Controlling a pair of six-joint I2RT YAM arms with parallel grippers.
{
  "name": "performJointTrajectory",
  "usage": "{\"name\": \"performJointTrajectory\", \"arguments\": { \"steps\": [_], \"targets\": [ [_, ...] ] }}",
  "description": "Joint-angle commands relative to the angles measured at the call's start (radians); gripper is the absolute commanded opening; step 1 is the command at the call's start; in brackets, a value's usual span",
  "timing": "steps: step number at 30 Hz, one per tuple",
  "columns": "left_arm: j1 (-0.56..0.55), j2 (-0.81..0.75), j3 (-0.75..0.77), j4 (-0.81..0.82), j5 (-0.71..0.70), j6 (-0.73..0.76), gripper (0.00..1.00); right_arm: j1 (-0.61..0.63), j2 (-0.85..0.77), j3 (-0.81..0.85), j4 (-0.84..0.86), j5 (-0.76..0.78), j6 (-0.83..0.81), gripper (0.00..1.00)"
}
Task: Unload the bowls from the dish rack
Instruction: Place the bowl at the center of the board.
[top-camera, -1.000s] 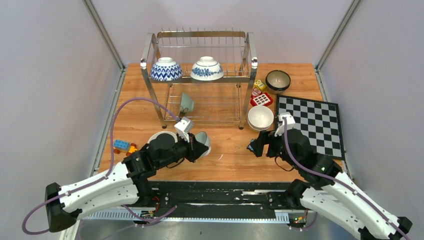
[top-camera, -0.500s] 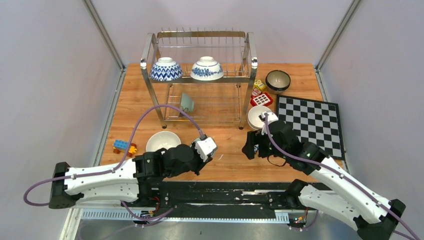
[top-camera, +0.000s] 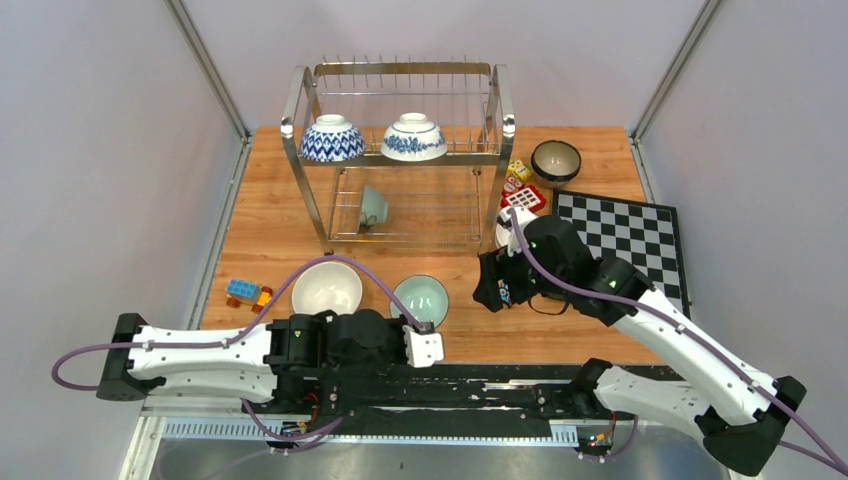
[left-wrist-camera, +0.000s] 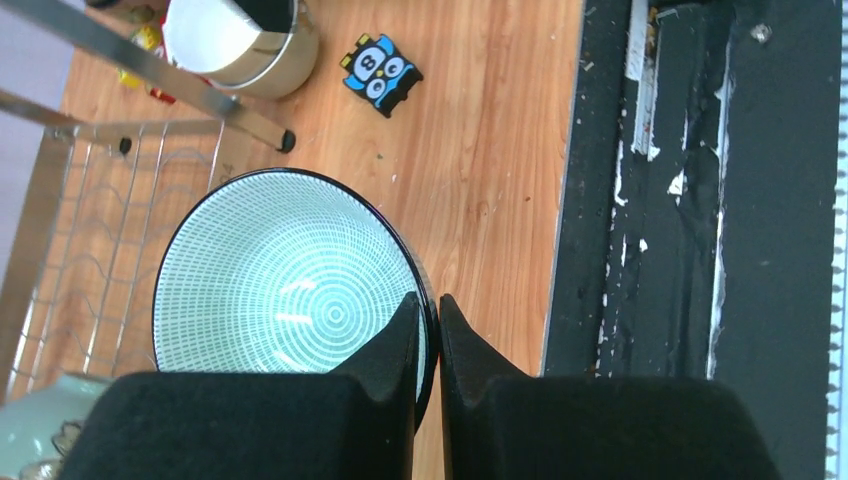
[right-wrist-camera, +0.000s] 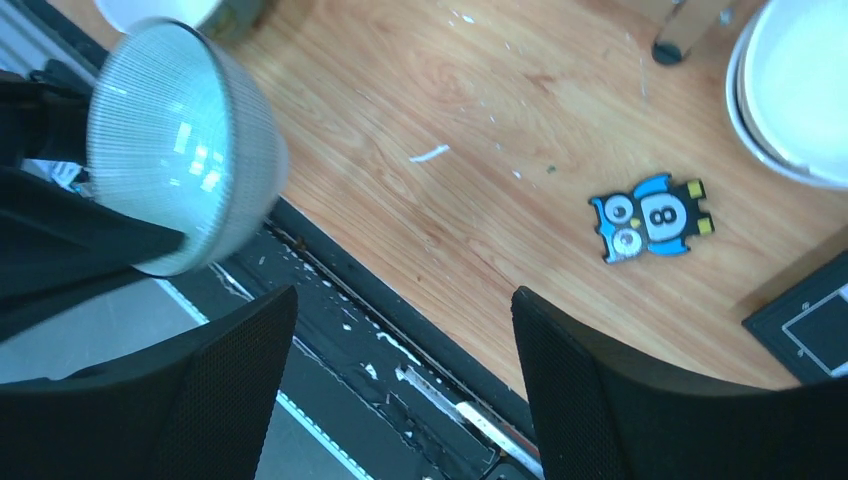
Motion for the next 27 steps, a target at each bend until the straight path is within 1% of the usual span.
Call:
{"name": "performJointTrajectory", "arguments": {
  "steps": [1, 4, 9, 15, 20, 27],
  "targets": [
    [-0.046, 0.029, 0.006, 0.025, 0.028, 0.154, 0.00, 0.043, 0.030, 0.101, -0.081, -0.043, -0.082, 0.82],
    [-0.084, 0.056, 0.006, 0.016, 0.023, 0.193, 0.00, 0.083, 0.058, 0.126, -0.100, -0.029, -0.091, 0.81],
    [-0.147, 0.118, 0.009, -0.010, -0.034, 0.243, 0.00, 0.158, 0.111, 0.128, -0.079, -0.003, -0.061, 0.75],
    [-0.177, 0.113, -0.009, 0.004, -0.030, 0.251, 0.00, 0.285, 0.204, 0.153, -0.082, 0.121, -0.059, 0.69],
    [-0.190, 0.111, -0.003, -0.018, -0.029, 0.256, 0.00, 0.315, 0.277, 0.173, -0.089, 0.193, -0.060, 0.63],
    [-0.209, 0.123, -0.006, -0.004, -0.046, 0.249, 0.00, 0.336, 0.340, 0.208, -0.086, 0.208, -0.050, 0.55]
  ]
}}
